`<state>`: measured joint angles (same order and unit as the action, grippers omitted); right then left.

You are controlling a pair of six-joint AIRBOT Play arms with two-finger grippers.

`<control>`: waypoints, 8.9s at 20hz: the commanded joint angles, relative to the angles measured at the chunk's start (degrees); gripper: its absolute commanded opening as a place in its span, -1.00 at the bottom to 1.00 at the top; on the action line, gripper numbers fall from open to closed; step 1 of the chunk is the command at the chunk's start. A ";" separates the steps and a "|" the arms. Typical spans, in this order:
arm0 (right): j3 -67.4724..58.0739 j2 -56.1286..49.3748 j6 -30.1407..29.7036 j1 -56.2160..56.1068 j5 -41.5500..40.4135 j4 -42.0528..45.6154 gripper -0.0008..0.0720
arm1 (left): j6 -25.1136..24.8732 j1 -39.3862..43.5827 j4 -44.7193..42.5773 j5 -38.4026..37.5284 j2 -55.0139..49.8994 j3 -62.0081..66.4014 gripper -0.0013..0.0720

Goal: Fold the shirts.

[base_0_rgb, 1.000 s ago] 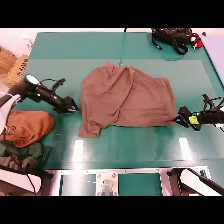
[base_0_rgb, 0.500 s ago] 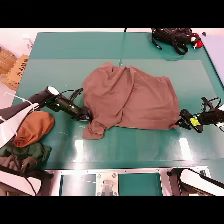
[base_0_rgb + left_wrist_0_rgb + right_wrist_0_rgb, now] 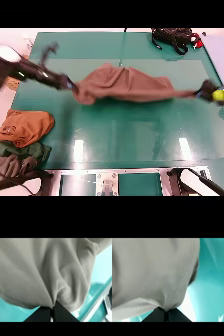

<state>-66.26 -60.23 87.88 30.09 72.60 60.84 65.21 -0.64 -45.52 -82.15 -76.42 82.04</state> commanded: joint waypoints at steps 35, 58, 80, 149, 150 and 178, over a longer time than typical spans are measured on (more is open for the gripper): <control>-12.83 -30.29 -10.86 -4.02 -17.40 -10.62 0.06 | -10.58 2.47 9.27 30.69 -23.80 7.63 0.84; 33.00 -14.86 -14.21 13.31 -4.26 0.39 -0.04 | -3.93 -16.85 -0.07 -6.03 -23.12 12.76 0.84; 21.51 -14.84 -14.67 11.63 -4.87 -2.32 -0.94 | 0.28 -3.23 0.44 10.54 -23.10 -21.35 0.63; -14.45 -41.33 -10.03 -2.38 -3.50 -0.31 -0.94 | 3.78 0.20 -13.86 18.10 -26.99 8.37 -0.89; -14.49 -41.31 -9.84 -2.40 -3.50 -1.05 -0.94 | 3.78 0.52 -13.57 18.10 -26.99 8.37 -0.89; 47.93 10.40 4.52 10.69 -5.14 0.33 0.22 | 16.79 -0.55 -8.28 17.09 15.93 -57.27 0.78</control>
<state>-23.88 -51.27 92.27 40.69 72.05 64.58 81.82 -4.54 -57.67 -75.40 -61.95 32.86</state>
